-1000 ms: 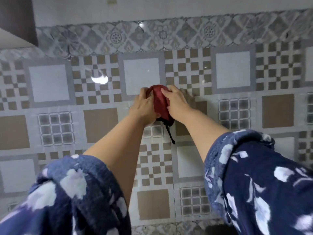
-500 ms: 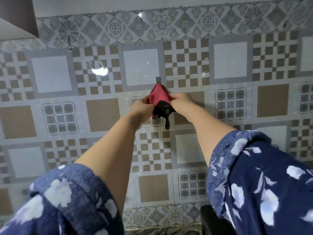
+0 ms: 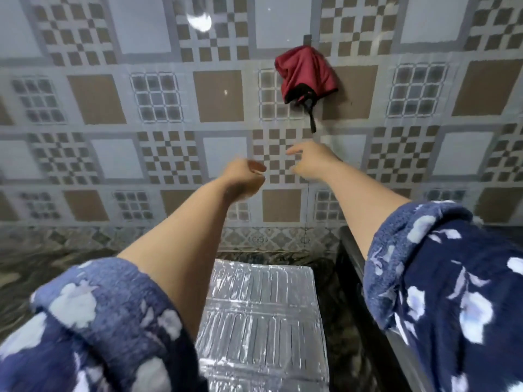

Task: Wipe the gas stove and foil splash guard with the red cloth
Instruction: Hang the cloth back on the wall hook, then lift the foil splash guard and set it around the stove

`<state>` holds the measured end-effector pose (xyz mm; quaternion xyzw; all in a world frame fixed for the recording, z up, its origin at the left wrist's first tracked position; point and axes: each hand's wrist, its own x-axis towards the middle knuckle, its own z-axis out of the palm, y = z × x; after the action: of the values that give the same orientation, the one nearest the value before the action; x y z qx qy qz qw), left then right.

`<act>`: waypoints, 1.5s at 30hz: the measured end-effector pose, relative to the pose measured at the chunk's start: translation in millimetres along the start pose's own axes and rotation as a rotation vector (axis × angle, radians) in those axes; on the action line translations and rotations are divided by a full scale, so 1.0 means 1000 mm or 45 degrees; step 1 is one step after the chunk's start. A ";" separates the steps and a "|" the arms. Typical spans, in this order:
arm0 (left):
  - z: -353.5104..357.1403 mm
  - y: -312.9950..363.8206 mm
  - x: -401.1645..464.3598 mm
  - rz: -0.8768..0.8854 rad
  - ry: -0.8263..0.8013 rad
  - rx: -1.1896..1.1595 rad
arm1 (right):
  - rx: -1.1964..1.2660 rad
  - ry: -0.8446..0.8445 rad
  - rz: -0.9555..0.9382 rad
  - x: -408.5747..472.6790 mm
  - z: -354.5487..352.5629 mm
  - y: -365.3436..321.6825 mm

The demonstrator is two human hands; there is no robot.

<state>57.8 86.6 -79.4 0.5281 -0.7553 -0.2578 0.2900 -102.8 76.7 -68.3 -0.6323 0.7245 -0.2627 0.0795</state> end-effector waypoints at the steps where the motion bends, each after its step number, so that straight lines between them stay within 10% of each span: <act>1: 0.000 -0.010 -0.016 -0.018 -0.016 0.028 | -0.001 -0.066 -0.003 -0.014 0.009 -0.004; 23: 0.010 -0.223 -0.302 -0.751 -0.352 0.366 | -0.251 -0.946 -0.579 -0.255 0.253 -0.061; 45: 0.041 -0.249 -0.443 -1.012 0.248 -0.171 | -0.205 -0.904 -1.166 -0.296 0.308 -0.120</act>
<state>310.9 432.4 -354.8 0.7805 -0.4431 -0.3474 0.2716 195.7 266.9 -336.7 -0.9344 0.3240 0.0135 0.1476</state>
